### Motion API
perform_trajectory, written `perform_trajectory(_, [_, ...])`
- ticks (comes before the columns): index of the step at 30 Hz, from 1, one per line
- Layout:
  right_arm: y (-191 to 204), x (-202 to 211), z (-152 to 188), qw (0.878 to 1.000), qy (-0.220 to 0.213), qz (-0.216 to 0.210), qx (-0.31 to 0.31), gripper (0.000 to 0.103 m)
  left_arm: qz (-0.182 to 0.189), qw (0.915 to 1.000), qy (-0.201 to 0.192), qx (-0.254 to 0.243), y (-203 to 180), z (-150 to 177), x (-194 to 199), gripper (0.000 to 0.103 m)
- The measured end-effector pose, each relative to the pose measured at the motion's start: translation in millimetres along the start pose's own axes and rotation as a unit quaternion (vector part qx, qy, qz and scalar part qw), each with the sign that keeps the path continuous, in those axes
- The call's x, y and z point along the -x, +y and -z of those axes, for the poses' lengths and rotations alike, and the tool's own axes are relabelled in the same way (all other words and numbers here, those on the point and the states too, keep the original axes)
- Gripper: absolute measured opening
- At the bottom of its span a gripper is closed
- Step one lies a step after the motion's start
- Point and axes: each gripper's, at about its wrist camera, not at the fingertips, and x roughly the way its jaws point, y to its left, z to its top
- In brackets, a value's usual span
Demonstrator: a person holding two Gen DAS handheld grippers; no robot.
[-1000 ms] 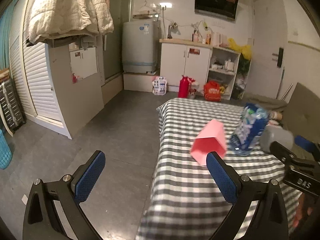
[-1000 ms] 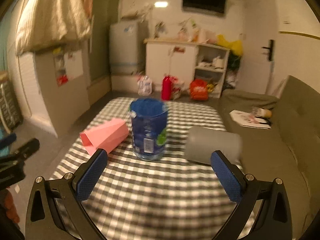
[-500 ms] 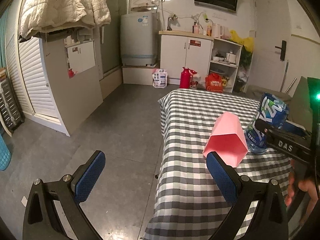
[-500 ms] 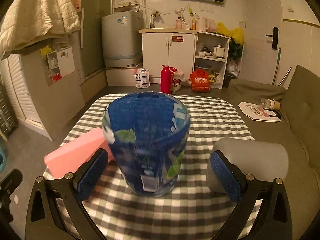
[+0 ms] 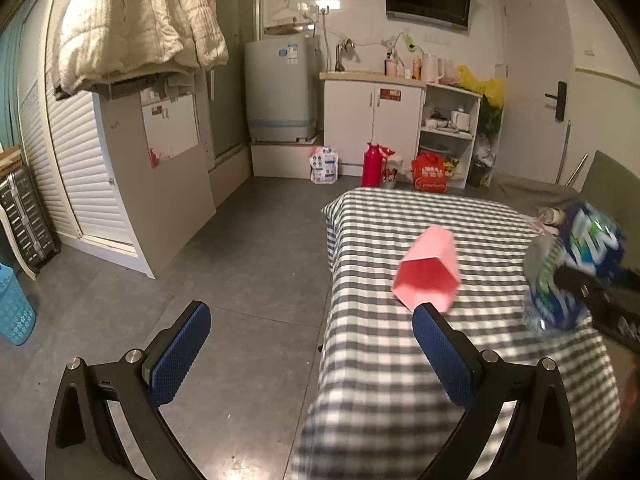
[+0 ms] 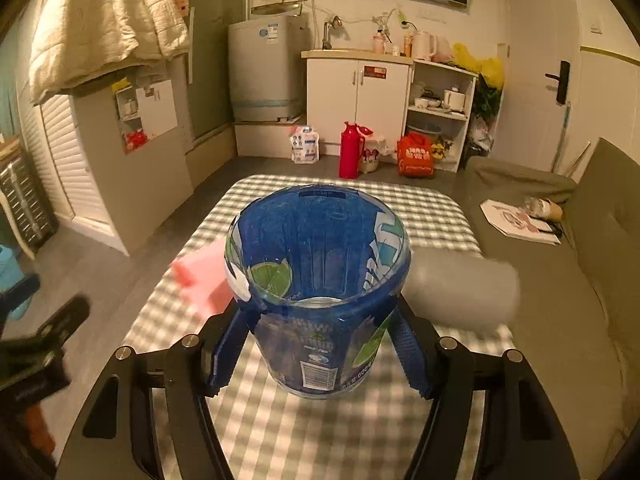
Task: Flip cup upside down
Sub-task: 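Lift the blue bottle with the right gripper and tilt it over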
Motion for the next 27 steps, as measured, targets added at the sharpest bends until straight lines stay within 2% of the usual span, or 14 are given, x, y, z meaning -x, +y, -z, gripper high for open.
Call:
perform_trajectory(5, [16,70,41,0.999,0.042,-0.006,0.009,0.067,0.011,0.9998,-0.012,0.013,2,12,49,0.103])
perform_trajectory(8, [27,93,72,0.995,0.092,-0.022,0.009,0.067,0.014,0.9995,-0.011,0.025,4,23,72,0.103])
perform_trajectory(11, [32,104,96,0.993,0.115,-0.026,-0.001,0.067,0.017,0.9994,-0.007,0.030,7,33,87,0.103])
perform_trajectory(17, [28,96,111,0.989,0.140,-0.030,-0.047,0.067,0.013,0.9995,0.005,0.030,9,43,97,0.103])
perform_trajectory(27, [13,51,88,0.988,0.133,-0.030,-0.077,0.067,0.010,0.9995,0.025,0.017,-2,54,83,0.103])
